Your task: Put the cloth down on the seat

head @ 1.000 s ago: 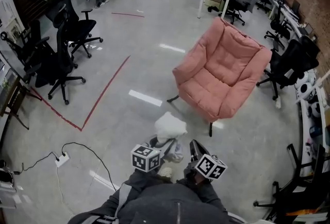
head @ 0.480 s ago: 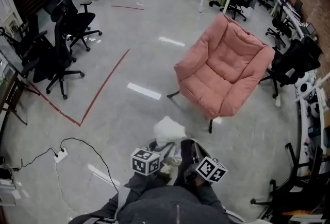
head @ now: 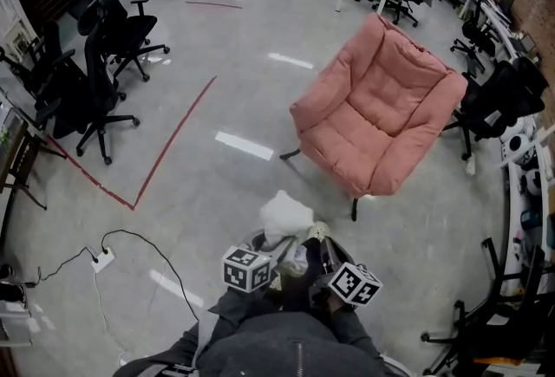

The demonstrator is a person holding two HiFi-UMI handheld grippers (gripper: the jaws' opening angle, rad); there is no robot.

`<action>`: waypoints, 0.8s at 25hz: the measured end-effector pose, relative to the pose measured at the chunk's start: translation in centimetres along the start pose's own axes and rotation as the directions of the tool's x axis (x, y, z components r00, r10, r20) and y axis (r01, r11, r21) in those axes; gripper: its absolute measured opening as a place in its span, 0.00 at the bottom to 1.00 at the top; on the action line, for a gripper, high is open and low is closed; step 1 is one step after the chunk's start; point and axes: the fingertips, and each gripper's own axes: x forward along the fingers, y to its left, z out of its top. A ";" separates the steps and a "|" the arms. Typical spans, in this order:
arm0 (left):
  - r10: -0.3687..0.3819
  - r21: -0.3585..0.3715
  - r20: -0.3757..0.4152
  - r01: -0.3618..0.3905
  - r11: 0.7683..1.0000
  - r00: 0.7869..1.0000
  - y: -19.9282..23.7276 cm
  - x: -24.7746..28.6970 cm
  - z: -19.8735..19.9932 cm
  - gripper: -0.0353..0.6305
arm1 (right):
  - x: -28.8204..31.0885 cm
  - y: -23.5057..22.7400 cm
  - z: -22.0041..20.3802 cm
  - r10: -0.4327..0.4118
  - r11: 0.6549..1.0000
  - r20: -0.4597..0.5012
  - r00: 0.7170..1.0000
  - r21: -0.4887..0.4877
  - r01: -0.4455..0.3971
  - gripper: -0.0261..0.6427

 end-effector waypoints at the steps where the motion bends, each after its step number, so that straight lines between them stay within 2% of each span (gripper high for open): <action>1: -0.003 0.002 -0.004 0.003 1.000 1.000 0.0 0.6 0.2 0.31 | 0.2 -0.3 0.5 0.001 1.000 0.006 1.000 0.006 -0.001 0.06; 6: -0.015 0.007 -0.018 0.015 1.000 1.000 -0.5 4.0 2.1 0.31 | 1.4 -2.6 3.7 -0.018 0.999 0.027 0.999 0.030 0.017 0.06; 20: -0.023 0.021 -0.017 0.023 1.000 1.000 -0.2 15.7 9.5 0.31 | 7.2 -6.9 15.7 0.014 1.000 0.061 0.998 0.018 -0.015 0.06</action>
